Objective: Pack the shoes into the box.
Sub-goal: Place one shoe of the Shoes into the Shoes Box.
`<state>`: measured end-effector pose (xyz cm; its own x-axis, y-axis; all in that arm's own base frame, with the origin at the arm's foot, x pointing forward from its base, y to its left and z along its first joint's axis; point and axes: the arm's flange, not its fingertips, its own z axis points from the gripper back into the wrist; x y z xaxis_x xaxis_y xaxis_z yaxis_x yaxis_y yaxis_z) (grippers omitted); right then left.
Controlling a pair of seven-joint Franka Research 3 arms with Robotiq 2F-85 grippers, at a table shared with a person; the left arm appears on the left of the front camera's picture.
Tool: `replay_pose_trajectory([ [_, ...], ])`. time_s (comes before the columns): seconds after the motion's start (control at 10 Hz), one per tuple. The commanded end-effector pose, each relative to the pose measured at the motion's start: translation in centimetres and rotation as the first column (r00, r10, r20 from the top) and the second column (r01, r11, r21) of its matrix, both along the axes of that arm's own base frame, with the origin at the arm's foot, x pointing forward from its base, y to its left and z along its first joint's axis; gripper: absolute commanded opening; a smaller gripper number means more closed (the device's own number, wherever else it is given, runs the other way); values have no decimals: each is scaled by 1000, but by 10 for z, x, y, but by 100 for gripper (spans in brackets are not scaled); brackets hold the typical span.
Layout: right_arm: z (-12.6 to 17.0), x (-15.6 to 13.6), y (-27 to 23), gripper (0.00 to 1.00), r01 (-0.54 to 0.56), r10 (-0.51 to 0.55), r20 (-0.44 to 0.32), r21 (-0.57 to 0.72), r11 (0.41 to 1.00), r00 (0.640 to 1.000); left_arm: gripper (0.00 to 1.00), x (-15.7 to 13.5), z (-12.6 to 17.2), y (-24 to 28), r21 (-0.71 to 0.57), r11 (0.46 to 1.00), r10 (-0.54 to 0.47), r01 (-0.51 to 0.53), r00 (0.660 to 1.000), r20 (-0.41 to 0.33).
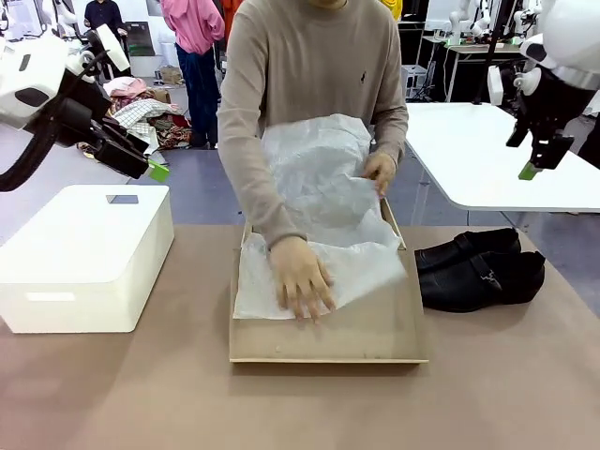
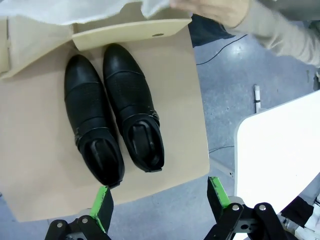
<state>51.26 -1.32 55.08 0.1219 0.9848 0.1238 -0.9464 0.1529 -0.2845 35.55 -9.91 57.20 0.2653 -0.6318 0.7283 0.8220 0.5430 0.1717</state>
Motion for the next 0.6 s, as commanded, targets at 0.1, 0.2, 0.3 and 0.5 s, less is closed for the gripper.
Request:
replay_pose_trajectory([
  [0.1,-33,18,-19,100,-66,67,-1,45,997,998,100,1,-1,1,-12,1000,-19,19,1000,2],
  [0.2,-44,23,-25,100,-60,61,-12,47,997,998,100,1,-1,1,-12,1000,-19,19,1000,2],
  [0.3,-56,27,-31,100,-59,61,-25,62,996,998,100,1,-1,1,-12,1000,-19,19,1000,2],
  [0.5,-74,38,-39,100,-88,91,-36,78,993,995,100,1,-1,1,-12,1000,-19,19,1000,2],
])
